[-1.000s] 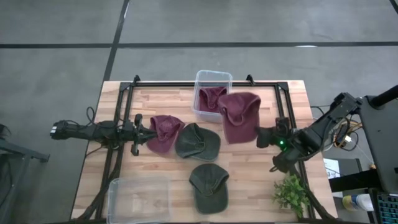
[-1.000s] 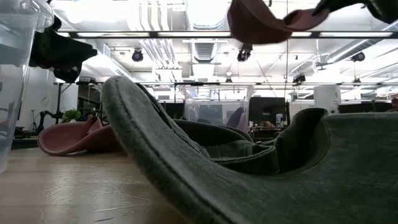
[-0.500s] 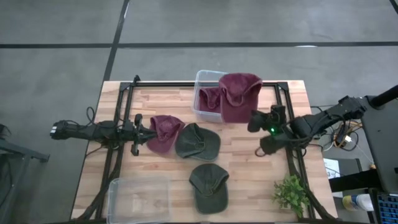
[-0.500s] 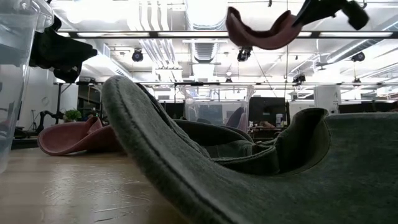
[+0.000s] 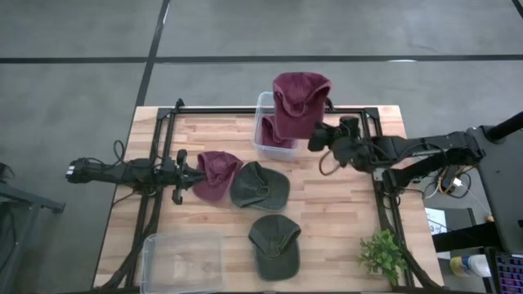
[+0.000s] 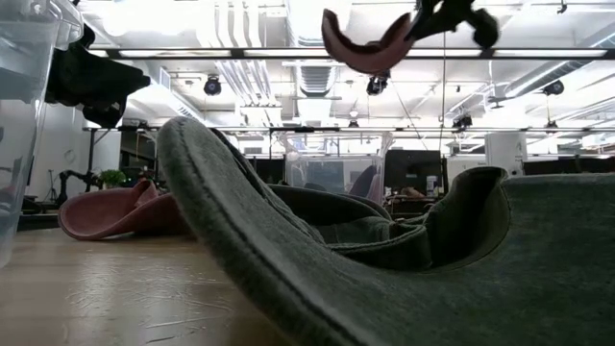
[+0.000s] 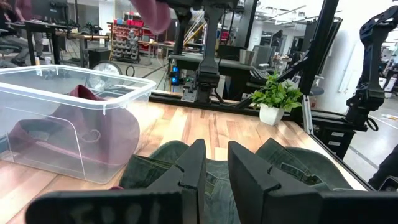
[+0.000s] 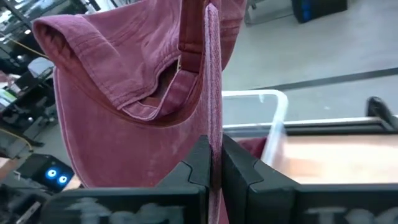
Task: Pick & Place hat
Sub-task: Put the bottom red cap into the top transparent bin
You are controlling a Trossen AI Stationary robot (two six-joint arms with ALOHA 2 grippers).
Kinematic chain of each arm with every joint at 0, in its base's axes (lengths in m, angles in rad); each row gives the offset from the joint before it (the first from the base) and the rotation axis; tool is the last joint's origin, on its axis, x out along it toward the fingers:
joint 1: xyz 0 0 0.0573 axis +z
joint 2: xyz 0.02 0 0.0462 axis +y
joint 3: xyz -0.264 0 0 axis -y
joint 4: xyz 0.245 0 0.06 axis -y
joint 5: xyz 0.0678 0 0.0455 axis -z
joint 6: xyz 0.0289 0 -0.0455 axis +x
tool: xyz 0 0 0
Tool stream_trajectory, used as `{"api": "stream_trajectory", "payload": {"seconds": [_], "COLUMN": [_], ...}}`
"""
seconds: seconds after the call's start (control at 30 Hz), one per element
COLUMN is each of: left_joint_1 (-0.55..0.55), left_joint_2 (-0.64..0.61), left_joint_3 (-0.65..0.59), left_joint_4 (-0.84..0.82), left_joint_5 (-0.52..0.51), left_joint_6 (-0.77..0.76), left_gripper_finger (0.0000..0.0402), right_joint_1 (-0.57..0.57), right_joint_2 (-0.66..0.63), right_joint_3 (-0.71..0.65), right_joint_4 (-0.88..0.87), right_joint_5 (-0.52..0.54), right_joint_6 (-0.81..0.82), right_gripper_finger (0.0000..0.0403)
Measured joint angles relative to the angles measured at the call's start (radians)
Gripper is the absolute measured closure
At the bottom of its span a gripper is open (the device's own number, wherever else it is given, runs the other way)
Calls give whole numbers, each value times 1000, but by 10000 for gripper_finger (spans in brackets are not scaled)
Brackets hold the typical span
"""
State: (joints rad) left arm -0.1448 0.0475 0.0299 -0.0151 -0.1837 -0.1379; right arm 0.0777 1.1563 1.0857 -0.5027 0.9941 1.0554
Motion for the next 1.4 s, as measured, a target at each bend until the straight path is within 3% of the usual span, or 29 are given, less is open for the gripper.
{"api": "stream_trajectory", "payload": {"seconds": [0.17, 0.5, 1.07, 1.2, 1.4], "left_joint_1": [0, 0, 1, 0, 0], "left_joint_2": [0, 0, 0, 0, 0], "left_joint_3": [0, 0, 0, 0, 0], "left_joint_4": [0, 0, 0, 0, 0], "left_joint_5": [0, 0, 0, 0, 0], "left_joint_6": [0, 0, 0, 0, 0], "left_gripper_finger": [342, 342, 342, 342, 342], "right_joint_1": [-113, -278, -342, -345, -346], "right_joint_2": [61, 245, 405, 418, 405], "right_joint_3": [0, 0, 39, 47, 57], "right_joint_4": [105, 108, 112, 111, 75], "right_joint_5": [-101, -365, -515, -527, -531], "right_joint_6": [-60, 54, 81, 76, 54], "right_gripper_finger": [390, 390, 388, 360, 276]}}
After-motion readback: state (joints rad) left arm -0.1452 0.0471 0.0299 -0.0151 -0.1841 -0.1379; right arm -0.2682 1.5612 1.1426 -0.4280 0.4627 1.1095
